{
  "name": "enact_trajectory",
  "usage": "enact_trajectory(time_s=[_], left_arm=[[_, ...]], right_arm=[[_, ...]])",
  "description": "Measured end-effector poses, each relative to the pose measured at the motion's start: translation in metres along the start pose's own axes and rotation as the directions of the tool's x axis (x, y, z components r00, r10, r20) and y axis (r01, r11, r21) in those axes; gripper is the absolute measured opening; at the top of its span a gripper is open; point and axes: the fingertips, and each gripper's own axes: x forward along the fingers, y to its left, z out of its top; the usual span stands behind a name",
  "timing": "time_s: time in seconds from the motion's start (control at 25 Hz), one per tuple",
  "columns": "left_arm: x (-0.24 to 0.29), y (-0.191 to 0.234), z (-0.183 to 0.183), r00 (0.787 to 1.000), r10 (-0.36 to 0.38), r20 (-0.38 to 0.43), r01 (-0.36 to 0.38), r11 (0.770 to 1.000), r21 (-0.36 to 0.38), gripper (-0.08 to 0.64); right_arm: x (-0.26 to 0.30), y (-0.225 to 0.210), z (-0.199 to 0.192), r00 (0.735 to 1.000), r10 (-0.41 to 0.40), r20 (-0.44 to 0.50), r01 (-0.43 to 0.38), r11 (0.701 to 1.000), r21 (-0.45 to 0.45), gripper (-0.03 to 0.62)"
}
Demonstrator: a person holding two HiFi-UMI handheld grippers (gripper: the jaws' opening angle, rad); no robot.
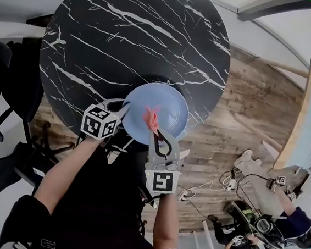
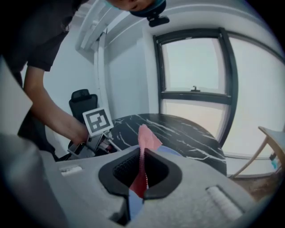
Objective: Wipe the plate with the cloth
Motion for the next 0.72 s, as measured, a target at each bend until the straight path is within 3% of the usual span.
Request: enact_trajectory(time_s=[0.16, 0.32, 0.56, 0.72], left_arm=[[-0.004, 0.001, -0.012, 0.999, -0.023, -0.048, 0.025, 0.998, 0.057, 0.029], [-0.004, 0.004, -0.02, 0.997, -0.045, -0.06, 0.048, 0.997, 0.053, 0.031], [-0.004, 0.001, -0.022, 0.996, -0.068, -0.054, 0.071, 0.995, 0.072, 0.031], [-0.002, 0.0, -0.023, 0.996, -0.066, -0.054, 0.072, 0.99, 0.121, 0.035]], right_arm=[[0.03, 0.022, -0.011, 0.994, 0.088, -0.065, -0.094, 0.991, -0.091, 0.014], [0.062, 0.042, -0.043, 0.972, 0.144, -0.188, -0.184, 0.958, -0.218, 0.014], [0.092, 0.05, -0.077, 0.921, 0.104, -0.376, -0.251, 0.896, -0.367, 0.014], [0.103, 0.054, -0.083, 0.907, 0.106, -0.408, -0.287, 0.864, -0.413, 0.014]])
